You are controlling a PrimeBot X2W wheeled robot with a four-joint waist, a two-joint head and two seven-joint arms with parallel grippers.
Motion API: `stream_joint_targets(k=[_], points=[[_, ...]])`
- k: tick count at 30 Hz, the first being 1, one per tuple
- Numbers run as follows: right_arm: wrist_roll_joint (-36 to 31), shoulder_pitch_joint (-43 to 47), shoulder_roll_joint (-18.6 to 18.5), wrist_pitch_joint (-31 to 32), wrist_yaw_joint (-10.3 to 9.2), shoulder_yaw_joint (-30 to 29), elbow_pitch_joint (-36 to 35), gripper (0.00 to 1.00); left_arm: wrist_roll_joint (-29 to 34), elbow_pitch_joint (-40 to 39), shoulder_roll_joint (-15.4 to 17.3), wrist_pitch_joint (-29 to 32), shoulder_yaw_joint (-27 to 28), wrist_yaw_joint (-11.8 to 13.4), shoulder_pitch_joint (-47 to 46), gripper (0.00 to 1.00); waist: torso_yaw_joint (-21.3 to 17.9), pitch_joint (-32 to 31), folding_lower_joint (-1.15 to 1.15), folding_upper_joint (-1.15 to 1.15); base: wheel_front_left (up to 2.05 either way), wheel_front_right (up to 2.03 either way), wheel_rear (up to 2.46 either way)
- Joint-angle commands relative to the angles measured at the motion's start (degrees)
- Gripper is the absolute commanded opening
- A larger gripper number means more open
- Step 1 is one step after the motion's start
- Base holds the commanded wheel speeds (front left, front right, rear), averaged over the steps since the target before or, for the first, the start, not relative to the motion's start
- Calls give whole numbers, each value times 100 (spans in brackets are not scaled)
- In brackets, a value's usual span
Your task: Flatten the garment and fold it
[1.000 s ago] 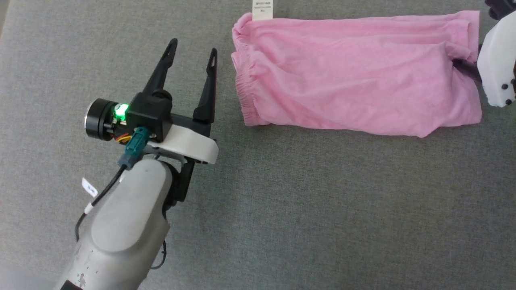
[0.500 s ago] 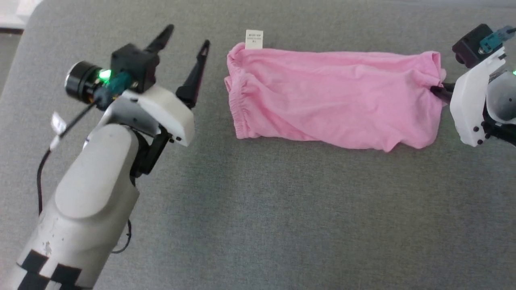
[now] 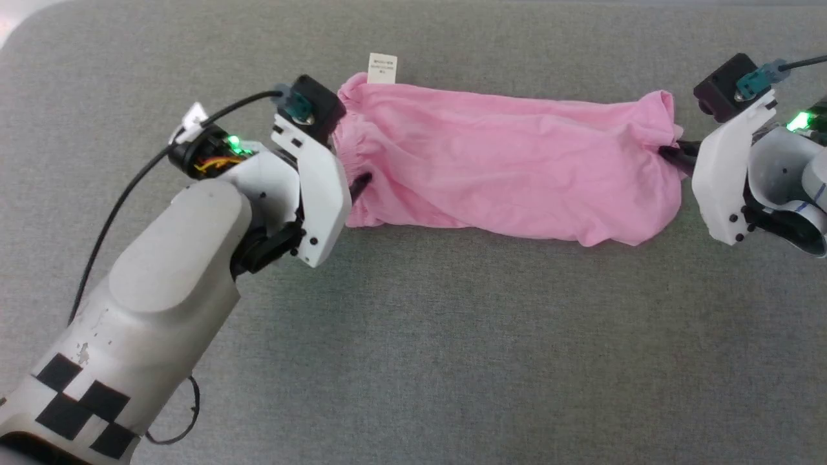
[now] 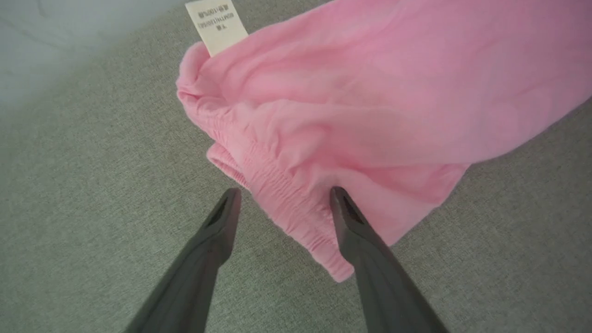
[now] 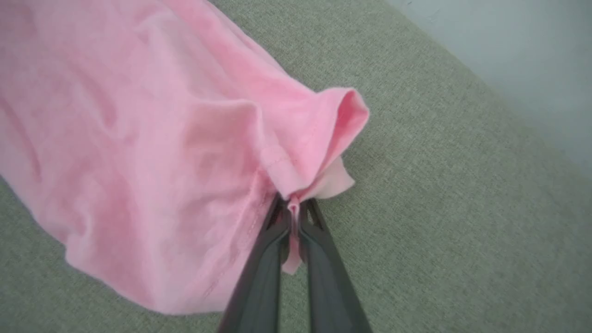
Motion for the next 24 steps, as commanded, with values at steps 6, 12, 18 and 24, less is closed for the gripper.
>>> stream_joint_targets(k=[6, 12, 18, 24], points=[[-86, -63, 217, -22, -5, 36, 82, 0, -574, 560, -54, 454, -418, -38, -212, 100, -216, 254, 0, 0, 0, 0, 0], [-171, -99, 369, -4, -5, 52, 113, 0, -784, 829, 29, 730, -1127, -39, -303, 100, -349, 339, 0, 0, 0, 0, 0], [-148, -55, 373, -162, -5, 59, 166, 0, -1246, 759, 97, 147, -1279, -39, -376, 0, -341, 213, 0, 0, 0, 0, 0], [79, 69, 274, -477, -5, 58, 173, 0, -1561, 538, 344, -653, -1265, -39, -267, 0, -304, -171, 0, 0, 0, 0, 0]])
